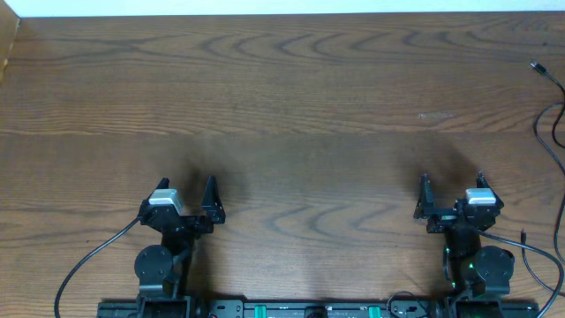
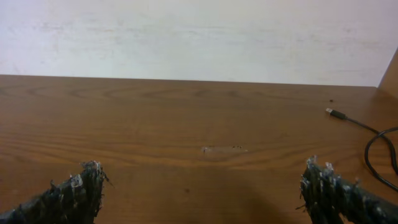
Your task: Untangle cables
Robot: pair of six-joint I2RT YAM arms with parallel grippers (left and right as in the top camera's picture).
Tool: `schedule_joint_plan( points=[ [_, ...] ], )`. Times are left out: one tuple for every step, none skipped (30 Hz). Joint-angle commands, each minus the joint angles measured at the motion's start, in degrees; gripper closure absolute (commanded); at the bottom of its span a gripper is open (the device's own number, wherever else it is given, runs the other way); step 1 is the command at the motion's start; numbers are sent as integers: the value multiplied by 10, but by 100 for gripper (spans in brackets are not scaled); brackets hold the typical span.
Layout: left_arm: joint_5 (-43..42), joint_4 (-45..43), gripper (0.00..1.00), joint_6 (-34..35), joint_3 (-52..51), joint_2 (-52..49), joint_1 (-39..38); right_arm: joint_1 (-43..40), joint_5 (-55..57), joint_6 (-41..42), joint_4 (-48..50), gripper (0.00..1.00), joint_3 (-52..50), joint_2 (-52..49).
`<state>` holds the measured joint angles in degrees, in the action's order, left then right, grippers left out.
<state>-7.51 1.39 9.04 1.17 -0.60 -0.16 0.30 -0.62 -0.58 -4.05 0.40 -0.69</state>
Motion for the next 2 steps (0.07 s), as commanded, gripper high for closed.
schedule_joint_plan(
  points=[
    [-6, 21, 2, 0, -9, 4, -1, 5, 4, 8, -3, 1, -1, 4],
    [-6, 21, 2, 0, -9, 4, -1, 5, 4, 8, -3, 1, -1, 4]
  ],
)
